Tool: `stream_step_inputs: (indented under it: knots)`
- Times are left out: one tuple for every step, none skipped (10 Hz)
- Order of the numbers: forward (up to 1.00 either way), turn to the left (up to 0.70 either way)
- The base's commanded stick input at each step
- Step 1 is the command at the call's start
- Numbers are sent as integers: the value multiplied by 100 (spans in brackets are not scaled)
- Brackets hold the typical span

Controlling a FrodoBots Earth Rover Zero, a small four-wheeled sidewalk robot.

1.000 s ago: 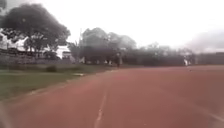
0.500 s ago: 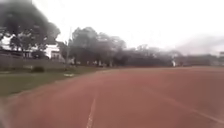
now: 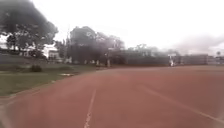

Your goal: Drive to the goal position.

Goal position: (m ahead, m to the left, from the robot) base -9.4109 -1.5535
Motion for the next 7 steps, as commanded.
stream_step_inputs:
  knots:
    - [0,-70]
    - [0,-70]
    - [0,-70]
    - [0,-70]
    - [0,-70]
    - [0,-70]
    - [0,-70]
